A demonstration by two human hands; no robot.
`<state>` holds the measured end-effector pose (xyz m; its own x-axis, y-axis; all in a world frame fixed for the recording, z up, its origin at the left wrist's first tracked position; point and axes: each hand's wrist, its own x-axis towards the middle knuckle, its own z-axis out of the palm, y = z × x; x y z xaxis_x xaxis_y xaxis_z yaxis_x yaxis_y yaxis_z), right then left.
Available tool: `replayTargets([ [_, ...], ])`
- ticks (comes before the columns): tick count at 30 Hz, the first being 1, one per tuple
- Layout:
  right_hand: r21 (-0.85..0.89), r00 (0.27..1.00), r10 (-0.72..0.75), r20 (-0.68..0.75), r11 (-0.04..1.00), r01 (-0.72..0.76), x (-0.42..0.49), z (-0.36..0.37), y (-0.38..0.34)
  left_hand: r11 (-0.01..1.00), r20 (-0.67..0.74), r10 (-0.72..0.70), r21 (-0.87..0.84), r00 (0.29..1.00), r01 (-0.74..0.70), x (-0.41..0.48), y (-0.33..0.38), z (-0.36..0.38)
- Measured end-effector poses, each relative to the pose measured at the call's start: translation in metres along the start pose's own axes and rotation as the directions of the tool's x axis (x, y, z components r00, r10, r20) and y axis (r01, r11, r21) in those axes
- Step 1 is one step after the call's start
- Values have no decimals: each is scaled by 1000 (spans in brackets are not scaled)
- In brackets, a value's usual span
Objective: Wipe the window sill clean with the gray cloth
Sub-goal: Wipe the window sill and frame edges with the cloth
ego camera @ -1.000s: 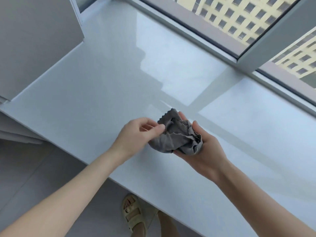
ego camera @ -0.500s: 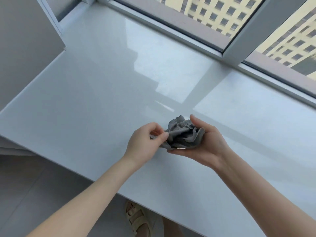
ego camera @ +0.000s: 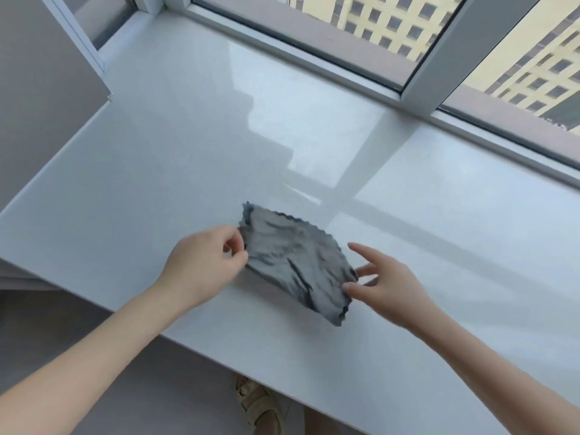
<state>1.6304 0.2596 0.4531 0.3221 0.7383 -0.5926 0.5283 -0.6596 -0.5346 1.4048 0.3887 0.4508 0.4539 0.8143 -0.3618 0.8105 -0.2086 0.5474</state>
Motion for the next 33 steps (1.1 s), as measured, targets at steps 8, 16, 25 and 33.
replayTargets([
  [8,-613,568,-788,237,333,717,64,84,-8,989,-293,-93,81,952,121,33,-35,9],
  [16,-669,612,-754,240,328,667,181,19,-14,968,-393,156,244,906,-61,106,-55,12],
  [25,-671,783,-621,-42,598,438,154,64,-26,989,-488,34,144,872,42,150,-65,-3],
  [33,-673,587,-759,282,280,685,223,-16,-13,989,-525,85,145,847,-9,154,-55,-7],
])
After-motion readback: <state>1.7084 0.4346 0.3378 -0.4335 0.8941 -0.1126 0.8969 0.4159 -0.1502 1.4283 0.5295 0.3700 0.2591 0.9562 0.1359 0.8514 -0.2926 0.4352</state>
